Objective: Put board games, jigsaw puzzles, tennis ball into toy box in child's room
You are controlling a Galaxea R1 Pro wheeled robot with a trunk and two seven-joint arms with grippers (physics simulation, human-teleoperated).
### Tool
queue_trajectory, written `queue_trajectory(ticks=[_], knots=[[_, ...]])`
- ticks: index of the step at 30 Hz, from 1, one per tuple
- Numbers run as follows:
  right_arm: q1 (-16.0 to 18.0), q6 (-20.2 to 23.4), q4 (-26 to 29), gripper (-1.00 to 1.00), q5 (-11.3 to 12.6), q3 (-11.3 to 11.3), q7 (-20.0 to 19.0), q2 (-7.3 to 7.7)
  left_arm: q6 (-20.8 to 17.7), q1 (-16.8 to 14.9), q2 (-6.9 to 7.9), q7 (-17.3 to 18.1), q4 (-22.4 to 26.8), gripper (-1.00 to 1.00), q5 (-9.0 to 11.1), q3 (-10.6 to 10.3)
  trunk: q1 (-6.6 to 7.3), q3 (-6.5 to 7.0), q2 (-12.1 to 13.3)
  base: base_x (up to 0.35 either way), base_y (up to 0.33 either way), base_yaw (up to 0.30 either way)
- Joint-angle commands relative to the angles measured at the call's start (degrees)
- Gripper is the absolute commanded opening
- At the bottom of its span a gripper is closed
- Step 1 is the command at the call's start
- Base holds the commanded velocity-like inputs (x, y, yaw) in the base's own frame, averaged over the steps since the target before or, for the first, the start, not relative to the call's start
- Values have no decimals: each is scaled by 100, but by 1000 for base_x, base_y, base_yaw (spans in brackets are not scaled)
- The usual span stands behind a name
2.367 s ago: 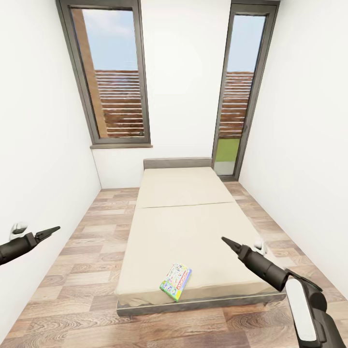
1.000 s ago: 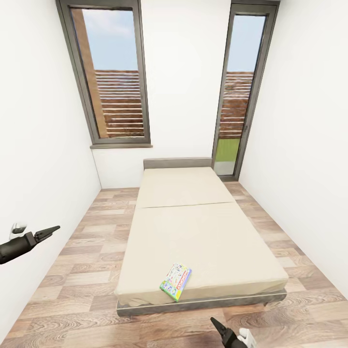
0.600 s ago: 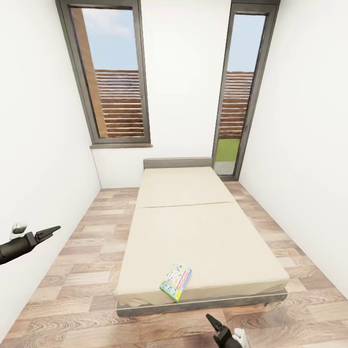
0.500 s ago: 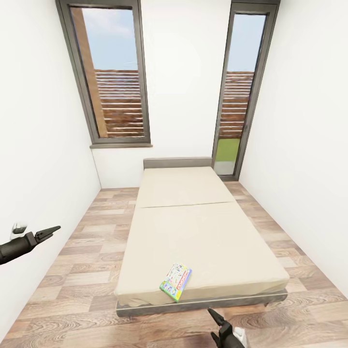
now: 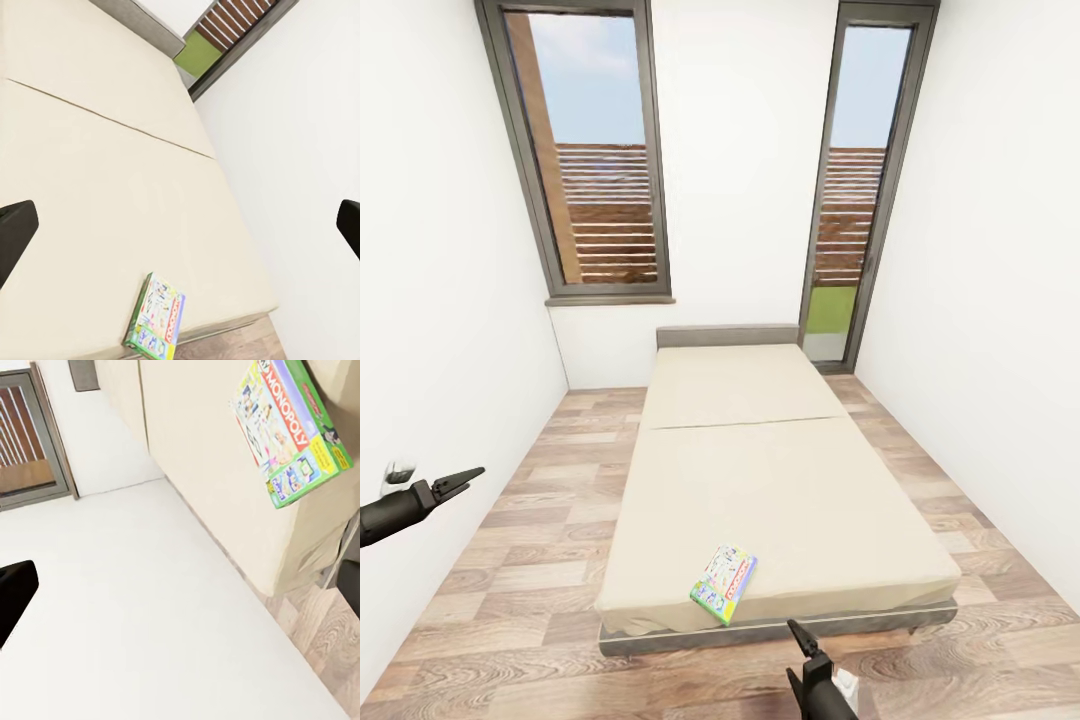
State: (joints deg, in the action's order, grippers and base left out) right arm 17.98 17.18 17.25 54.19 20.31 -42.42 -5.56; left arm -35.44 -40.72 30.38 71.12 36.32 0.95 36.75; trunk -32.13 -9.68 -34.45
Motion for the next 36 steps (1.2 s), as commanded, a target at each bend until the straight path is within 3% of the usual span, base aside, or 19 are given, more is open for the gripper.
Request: queue_trajectory(ticks=[1, 10, 26, 36], knots=[[3, 48, 1, 100, 59, 18, -5, -14, -60, -6, -1, 16, -2, 100, 10, 8, -24, -28, -51, 0, 0, 0], [4, -114, 6, 100, 72, 13, -13, -229, -60, -6, -5, 16, -2, 100, 10, -1, -222, -190, -411, 0, 0, 0], [4, -330, -2, 100, 82, 51, -102, -141, -51, -6, -5, 16, -2, 100, 10, -3, -573, -477, -1053, 0, 0, 0], [4, -347, -2, 100, 91, 424, -39, -155, -43, -6, -21, 8, -2, 100, 3, -10, -793, -657, -1454, 0, 0, 0]])
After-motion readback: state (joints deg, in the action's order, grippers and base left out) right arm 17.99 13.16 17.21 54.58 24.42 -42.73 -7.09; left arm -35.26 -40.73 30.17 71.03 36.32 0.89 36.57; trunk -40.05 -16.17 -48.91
